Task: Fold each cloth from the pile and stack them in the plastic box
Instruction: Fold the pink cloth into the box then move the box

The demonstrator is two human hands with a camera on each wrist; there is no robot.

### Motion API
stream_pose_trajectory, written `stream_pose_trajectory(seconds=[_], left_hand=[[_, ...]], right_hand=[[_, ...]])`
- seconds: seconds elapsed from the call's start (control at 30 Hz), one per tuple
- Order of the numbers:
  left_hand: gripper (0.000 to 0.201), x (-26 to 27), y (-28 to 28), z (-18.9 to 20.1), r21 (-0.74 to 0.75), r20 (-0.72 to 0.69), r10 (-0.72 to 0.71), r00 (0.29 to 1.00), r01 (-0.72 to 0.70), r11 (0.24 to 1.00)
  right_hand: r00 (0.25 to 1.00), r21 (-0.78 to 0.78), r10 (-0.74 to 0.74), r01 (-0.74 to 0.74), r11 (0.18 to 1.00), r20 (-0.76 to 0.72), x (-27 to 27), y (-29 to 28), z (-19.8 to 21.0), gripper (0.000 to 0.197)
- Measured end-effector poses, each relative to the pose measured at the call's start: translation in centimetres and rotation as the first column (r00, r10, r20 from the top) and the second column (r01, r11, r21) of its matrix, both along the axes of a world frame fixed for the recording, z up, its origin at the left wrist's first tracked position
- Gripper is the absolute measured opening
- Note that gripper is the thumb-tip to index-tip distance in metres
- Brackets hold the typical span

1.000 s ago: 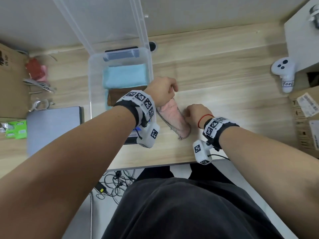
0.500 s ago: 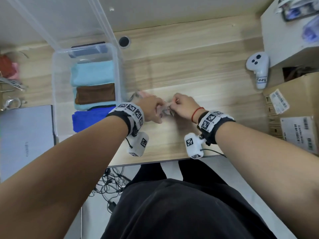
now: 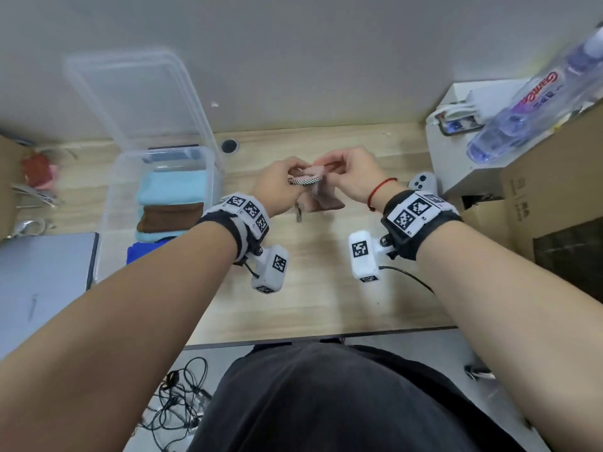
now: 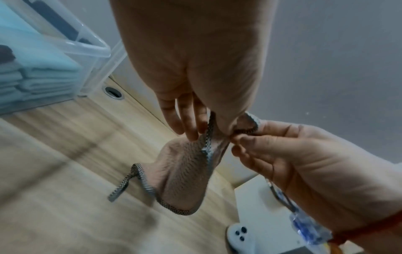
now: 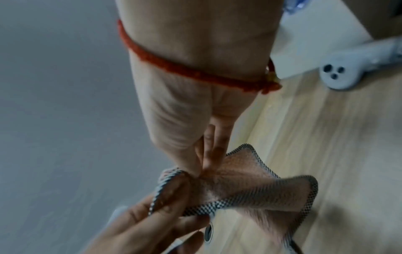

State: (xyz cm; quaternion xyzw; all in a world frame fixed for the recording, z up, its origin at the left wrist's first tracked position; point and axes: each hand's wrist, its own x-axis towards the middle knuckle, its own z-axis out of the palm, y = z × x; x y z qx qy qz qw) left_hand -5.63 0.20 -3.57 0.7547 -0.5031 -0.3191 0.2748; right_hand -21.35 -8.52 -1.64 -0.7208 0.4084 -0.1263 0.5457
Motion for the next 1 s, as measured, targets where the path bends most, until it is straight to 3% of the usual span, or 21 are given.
stream_pose_trajectory(seconds=[0.07,0.23,0.47,0.6,0.7,0.87,1.0], left_hand=[[0.010,0.2,0.0,1.6,-0.042,0.042,0.003,0.999,-0.001,0.999],[0.021,0.6,0.0,5.1,-0.126,0.122,0.028,0.992,-0.013,0.992],[0.027,1.2,-1.0,7.6,-0.172,-0.019,0.151,0.988,-0.152,0.973],[0.044,2.2,-1.1,7.9,-0.197,0.080,0.121,0.989,-0.103,0.975],[0.047,3.4,-0.7,7.2,-0.193,0.073,0.147,0.986,-0.131,0.973],[0.046,5.8,0.3,5.4,-0.139,0.132,0.181,0.975,-0.162,0.977],[0.044,7.5,0.3,4.4,-0.114,0.118,0.206,0.971,-0.193,0.975]], right_hand=[[0.995,-0.215,0.009,-0.030,0.976,-0.098,-0.3,-0.5,1.0,0.012],[0.961,-0.445,-0.023,-0.106,0.889,-0.275,-0.4,-1.4,2.1,0.007],[0.916,-0.443,-0.015,-0.179,0.878,-0.400,-1.0,-1.1,2.0,0.009],[0.901,-0.430,0.021,-0.227,0.874,-0.434,-2.2,-1.0,1.4,0.027],[0.897,-0.314,0.042,-0.197,0.929,-0.439,-3.9,-0.9,0.2,0.022],[0.927,-0.158,-0.061,0.002,0.987,-0.369,-5.6,-0.9,-2.1,0.022],[0.958,-0.113,-0.265,0.253,0.961,-0.111,-4.3,-1.8,-1.1,0.023]])
